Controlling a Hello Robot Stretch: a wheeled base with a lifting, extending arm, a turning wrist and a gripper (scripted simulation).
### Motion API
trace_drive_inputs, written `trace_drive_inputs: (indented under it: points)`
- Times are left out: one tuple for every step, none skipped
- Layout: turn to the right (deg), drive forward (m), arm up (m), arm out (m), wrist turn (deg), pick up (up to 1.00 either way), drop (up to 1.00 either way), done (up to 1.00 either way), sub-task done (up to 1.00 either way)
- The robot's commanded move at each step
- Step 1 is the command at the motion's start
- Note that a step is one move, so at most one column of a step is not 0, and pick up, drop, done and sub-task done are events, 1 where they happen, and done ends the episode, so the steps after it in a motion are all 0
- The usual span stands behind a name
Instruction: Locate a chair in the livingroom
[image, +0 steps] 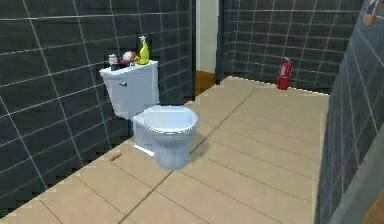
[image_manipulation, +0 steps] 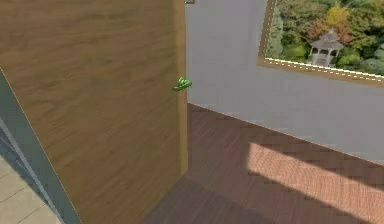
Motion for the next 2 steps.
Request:
trace_drive_inputs:
  points:
    - [3.0, 0.00, 0.00, 0.00, 0.0, 0.00, 0.00, 0.00, 0.00]
    - [0.0, 0.20, 0.00, 0.00, 0.0, 0.00, 0.00, 0.00, 0.00]
